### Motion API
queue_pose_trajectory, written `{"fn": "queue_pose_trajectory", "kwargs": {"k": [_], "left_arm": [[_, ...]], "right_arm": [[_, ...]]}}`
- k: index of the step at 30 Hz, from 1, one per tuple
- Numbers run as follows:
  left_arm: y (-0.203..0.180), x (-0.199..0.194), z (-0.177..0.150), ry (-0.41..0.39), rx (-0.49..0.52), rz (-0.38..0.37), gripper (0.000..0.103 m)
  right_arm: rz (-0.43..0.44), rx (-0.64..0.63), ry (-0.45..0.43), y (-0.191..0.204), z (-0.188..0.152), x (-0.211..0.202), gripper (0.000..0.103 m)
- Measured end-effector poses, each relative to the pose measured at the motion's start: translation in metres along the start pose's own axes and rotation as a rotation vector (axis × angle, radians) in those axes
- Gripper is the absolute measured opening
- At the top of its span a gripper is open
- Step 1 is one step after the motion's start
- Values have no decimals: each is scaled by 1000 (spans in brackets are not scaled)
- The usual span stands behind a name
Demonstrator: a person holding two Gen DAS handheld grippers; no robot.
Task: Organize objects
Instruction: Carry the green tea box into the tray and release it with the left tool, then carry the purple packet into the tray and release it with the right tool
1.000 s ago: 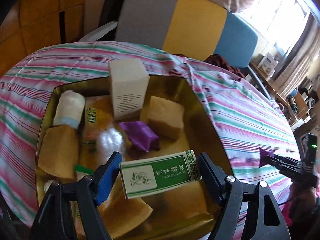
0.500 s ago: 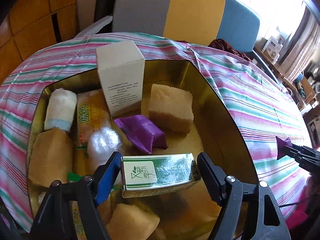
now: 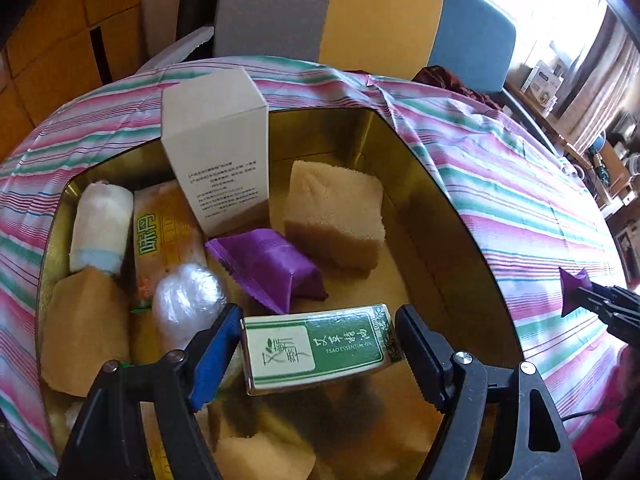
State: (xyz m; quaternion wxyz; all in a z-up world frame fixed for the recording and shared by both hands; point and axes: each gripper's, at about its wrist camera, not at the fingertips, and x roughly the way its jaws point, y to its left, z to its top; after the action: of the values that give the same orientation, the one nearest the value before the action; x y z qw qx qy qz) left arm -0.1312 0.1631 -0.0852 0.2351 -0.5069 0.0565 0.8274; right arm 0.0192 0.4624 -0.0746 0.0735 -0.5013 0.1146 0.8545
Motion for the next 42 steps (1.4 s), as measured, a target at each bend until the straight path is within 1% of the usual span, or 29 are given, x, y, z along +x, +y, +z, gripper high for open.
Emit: {"fn": "queue_pose_trajectory", "kwargs": {"k": [6,8,13,17,19,22,26,29,32,35,38,42], "left_arm": [[4,-5,-4,-2,-4,2,81],[4,-9,-5,-14,-6,5,81],[7,-39,-15,-112,-11,54,81],[18,-68,-28,-189,-35,110,81],[24,-79,-36,-216,-39,148,81],[30,-90,-45,-239,-34,182,81],[41,-102,-55,-253,-54,210,81],[47,-109,-62,-268,-75,228,82],[50,-113,-67,-282,-82,240,82],[53,-117,-71,-292,-85,249,82],[55,-120,-74,-298,-90,252,83],[59,-120,-77,-300,-96,259,84]], "right_arm": [[-5,-1,0,-1,-1,0,37],[-6,0,-2,-2,0,0,37],[-6,-3,-6,0,0,-1,37],[21,-11,-15,10,2,-8,37],[40,-31,-25,23,4,-13,37],[88,-77,-60,54,10,-26,37],[172,-178,-101,112,19,-40,37],[228,-254,-101,157,22,-39,37],[264,-314,-83,194,21,-32,37],[282,-351,-50,218,19,-19,37],[282,-385,-10,236,15,-5,37],[265,-413,39,247,9,11,37]]}}
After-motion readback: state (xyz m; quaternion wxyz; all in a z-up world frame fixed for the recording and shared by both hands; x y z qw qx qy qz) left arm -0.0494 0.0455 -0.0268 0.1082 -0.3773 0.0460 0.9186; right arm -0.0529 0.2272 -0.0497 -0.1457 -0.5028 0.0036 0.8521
